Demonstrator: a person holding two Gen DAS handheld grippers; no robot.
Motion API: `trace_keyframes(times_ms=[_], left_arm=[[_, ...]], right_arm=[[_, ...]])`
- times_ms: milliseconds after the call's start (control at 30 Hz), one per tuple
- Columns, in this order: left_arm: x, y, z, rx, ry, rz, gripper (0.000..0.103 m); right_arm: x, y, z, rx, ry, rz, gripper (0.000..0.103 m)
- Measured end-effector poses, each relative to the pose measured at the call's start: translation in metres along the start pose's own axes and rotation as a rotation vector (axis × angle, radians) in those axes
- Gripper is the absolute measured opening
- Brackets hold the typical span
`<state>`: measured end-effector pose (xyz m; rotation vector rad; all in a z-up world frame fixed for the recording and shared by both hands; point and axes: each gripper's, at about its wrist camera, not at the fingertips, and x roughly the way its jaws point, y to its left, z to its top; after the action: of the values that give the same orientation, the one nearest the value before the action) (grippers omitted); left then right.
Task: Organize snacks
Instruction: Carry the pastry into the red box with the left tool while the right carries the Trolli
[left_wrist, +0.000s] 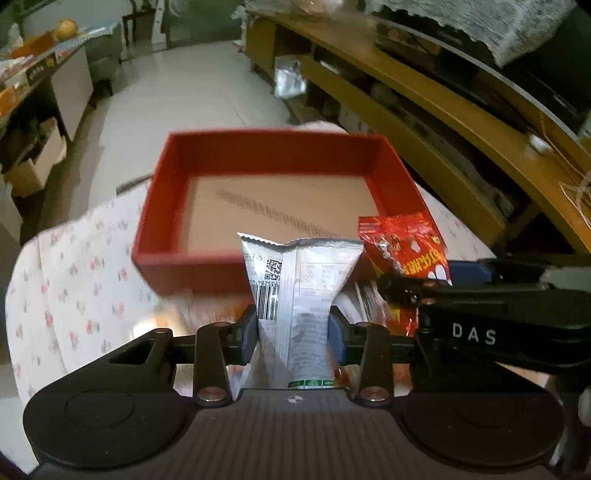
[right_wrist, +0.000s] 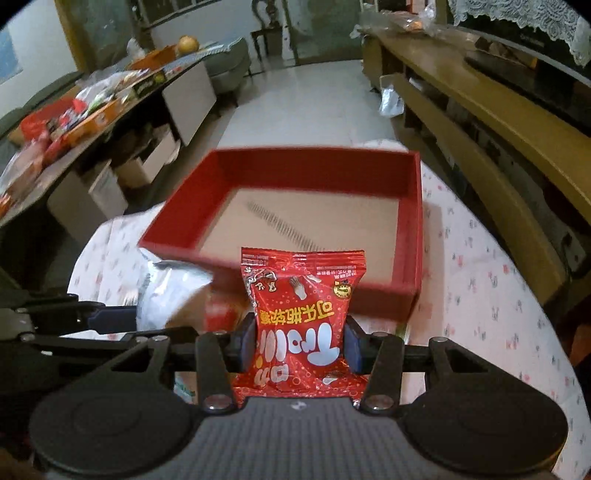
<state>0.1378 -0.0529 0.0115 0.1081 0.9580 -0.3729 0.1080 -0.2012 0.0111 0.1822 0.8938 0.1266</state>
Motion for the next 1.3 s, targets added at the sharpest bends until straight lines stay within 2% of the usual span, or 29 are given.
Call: trace_keyframes(times_ms=[233, 533, 700, 833, 900, 967, 1133, 1300], left_arm=[[0.031, 0.007, 0.047, -0.013, -0.033, 0.023, 0.046], [0.072, 0.011, 0.080, -0.021, -0.050, 0.061, 0.044], [0.102, 0.017, 0.084, -0.029, -0.015, 0.083, 0.045], [0.116, 0.025, 0.083, -0.046, 0.004, 0.102, 0.044], [0.120, 0.030, 0.081, -0.055, 0.010, 0.130, 0.045], [0.122, 0.034, 0.082, -0.072, 0.023, 0.138, 0.048], [0.118, 0.035, 0.079, -0.067, 0.031, 0.162, 0.051], [0.108, 0.035, 0.077, -0.067, 0.026, 0.172, 0.062]], right_arm=[[0.034, -0.017, 0.045, 0.067, -0.021, -0.020, 0.049], [0.081, -0.033, 0.078, 0.111, -0.009, -0.044, 0.049], [0.112, -0.040, 0.083, 0.104, 0.029, -0.065, 0.049], [0.121, -0.031, 0.085, 0.030, 0.011, -0.111, 0.049], [0.126, -0.028, 0.084, 0.027, 0.023, -0.086, 0.049], [0.132, -0.026, 0.081, 0.023, 0.048, -0.070, 0.049], [0.136, -0.019, 0.076, -0.019, 0.072, -0.093, 0.051], [0.125, -0.017, 0.077, -0.044, 0.034, -0.120, 0.054]])
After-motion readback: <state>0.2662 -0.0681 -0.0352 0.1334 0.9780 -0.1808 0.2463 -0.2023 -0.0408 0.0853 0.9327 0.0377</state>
